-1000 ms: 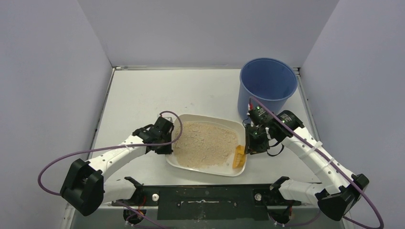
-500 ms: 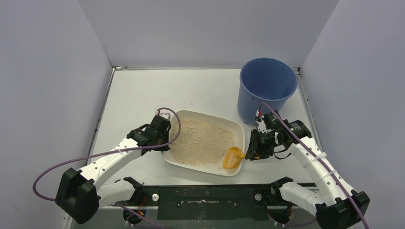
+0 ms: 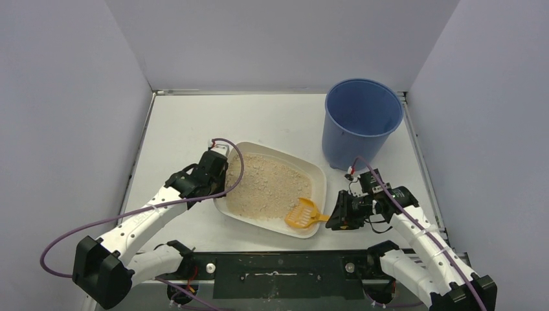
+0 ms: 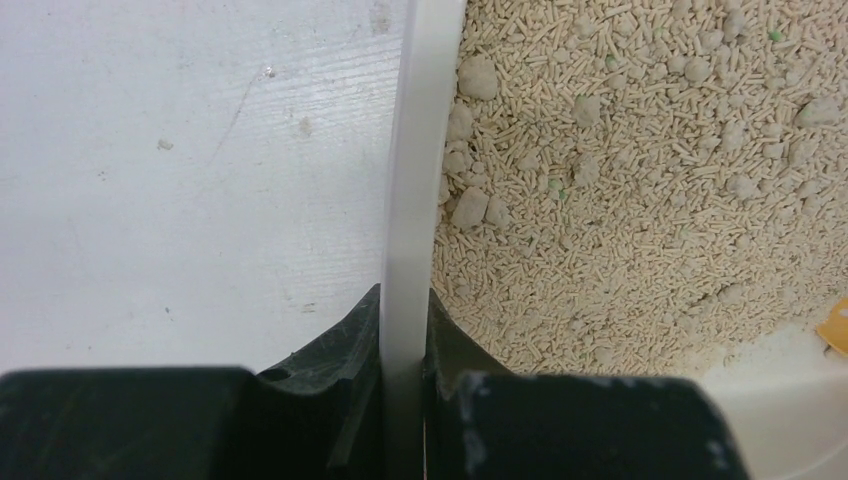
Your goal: Clean the litter box
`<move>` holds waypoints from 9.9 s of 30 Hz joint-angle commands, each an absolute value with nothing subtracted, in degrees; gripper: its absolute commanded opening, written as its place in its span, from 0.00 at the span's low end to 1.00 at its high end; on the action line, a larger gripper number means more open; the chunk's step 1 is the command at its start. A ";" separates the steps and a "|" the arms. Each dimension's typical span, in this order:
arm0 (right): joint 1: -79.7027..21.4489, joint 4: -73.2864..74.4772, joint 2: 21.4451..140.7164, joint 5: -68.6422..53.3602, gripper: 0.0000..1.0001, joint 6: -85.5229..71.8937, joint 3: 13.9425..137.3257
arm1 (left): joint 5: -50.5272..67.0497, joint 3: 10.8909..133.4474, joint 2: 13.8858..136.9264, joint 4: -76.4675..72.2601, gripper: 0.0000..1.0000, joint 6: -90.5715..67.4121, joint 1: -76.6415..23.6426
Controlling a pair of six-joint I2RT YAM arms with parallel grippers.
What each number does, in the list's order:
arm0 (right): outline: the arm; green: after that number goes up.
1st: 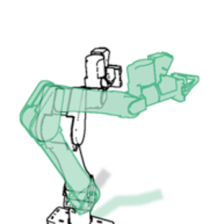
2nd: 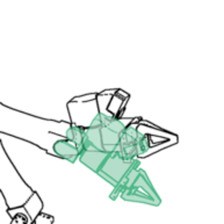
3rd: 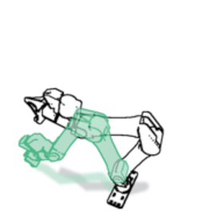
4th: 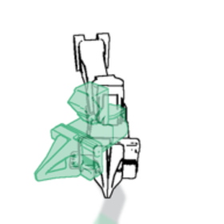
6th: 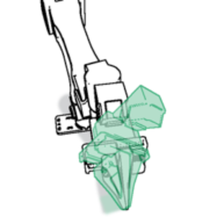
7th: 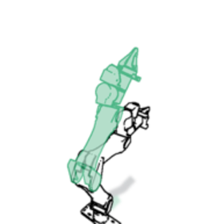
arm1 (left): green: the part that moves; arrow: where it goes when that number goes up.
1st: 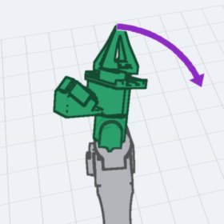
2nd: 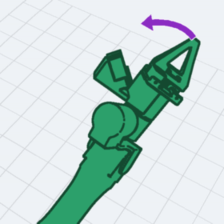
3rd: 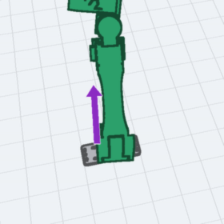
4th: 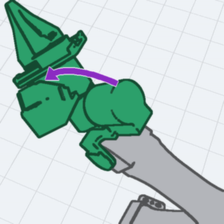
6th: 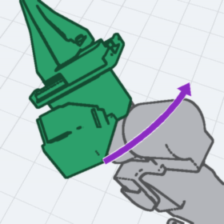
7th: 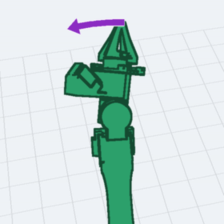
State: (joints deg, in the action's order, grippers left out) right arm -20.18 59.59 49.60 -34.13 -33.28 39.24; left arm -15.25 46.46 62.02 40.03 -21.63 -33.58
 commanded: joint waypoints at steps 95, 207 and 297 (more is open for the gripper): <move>-30.80 -2.50 58.49 -48.48 0.00 -53.84 30.27 | -21.16 47.00 64.09 29.77 0.00 -14.92 -42.55; -32.09 -55.80 62.23 -44.68 0.00 -73.08 8.92 | -11.49 43.93 60.43 25.40 0.00 -23.58 -31.39; -39.65 -18.49 30.25 -26.18 0.00 -74.28 15.18 | -19.23 44.08 51.23 31.95 0.56 -24.61 -31.38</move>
